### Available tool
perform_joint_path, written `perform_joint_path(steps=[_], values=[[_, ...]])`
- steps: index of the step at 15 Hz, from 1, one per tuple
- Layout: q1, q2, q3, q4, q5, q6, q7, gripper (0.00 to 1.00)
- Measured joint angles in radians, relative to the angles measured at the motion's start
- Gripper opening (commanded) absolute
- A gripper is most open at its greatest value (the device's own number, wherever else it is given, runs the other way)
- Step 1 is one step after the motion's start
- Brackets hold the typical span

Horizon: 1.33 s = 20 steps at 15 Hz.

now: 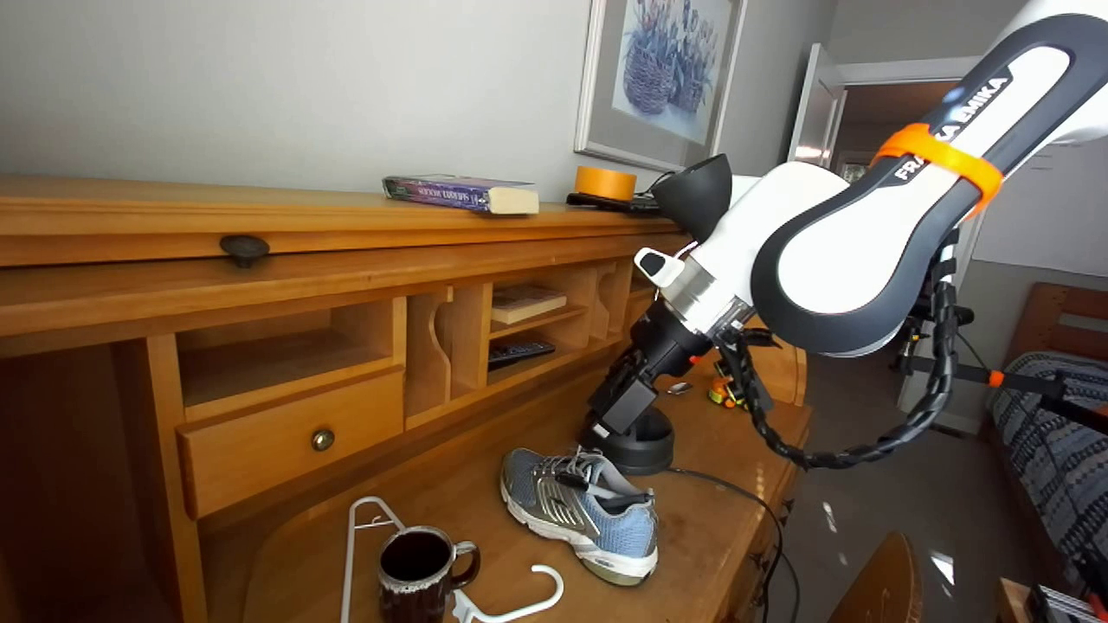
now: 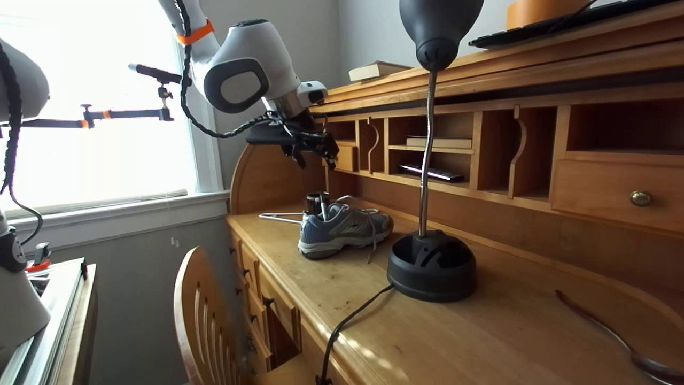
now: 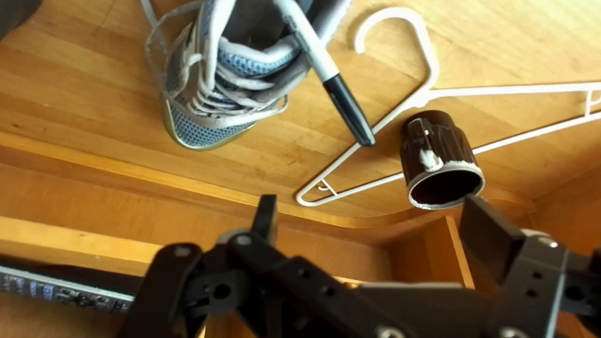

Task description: Pick up the pen to the right of the sneaker, place it inside the sneaker, pick up the marker out of the mug and place it in the sneaker

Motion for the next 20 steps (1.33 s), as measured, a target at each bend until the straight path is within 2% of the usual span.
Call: perform_joint_path(steps=[4,9,16,17,20], values=[[-0.01,-0.035,0.066,0.026,0.098,-0.153,0.149,1.0],[-0.061,-0.109,0.15,0.078,0.176,-0.341,0.292,1.0],[-0.076,-0.267,0.173,0.124,0.184,-0.506,0.467,1.0],[-0.032,-0.289,0.126,0.129,0.162,-0.522,0.504,1.0],[0.199,-0.342,-0.116,0.14,0.082,-0.591,0.619,1.0]])
